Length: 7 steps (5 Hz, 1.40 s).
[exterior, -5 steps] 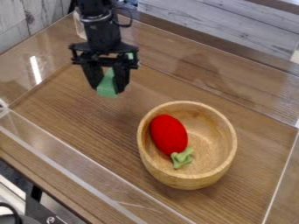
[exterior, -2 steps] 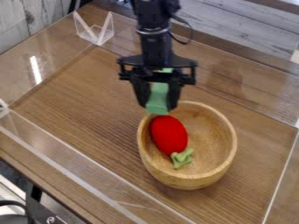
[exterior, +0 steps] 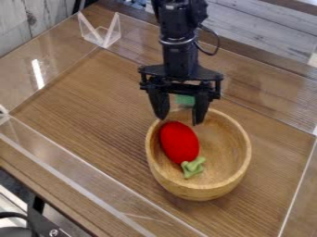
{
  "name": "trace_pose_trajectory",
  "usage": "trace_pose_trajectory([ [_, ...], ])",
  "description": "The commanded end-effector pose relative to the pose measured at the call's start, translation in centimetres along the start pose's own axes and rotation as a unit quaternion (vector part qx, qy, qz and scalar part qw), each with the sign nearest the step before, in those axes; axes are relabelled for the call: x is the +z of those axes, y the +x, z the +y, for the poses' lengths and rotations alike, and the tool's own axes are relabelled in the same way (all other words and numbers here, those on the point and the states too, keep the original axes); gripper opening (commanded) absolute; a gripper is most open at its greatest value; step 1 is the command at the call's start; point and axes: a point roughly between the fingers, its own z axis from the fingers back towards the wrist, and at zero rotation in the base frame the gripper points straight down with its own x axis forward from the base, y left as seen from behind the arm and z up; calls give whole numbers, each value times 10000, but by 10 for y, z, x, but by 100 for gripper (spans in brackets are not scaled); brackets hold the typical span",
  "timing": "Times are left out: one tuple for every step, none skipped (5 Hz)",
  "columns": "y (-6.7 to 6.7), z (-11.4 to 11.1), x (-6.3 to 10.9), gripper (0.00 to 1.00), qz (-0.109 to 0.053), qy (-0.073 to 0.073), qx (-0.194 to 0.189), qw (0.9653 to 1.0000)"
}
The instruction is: Put the green block in the brown bowl
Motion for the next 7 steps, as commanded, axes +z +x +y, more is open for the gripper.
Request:
trace_pose_trajectory([
  [4, 0, 7, 100, -118, -60, -240, 9996],
  [6, -1, 11, 100, -110, -60, -272, 9996],
  [7, -1, 14, 100, -97, -62, -303, 9995],
  [4, 0, 11, 100, -110, -67, -195, 9997],
  [0, 2, 8, 100, -116, -68, -93, 9999],
  [1, -1, 5, 100, -165, -88, 193, 9996],
  [3, -4, 1, 100, -208, -106, 477, 9986],
])
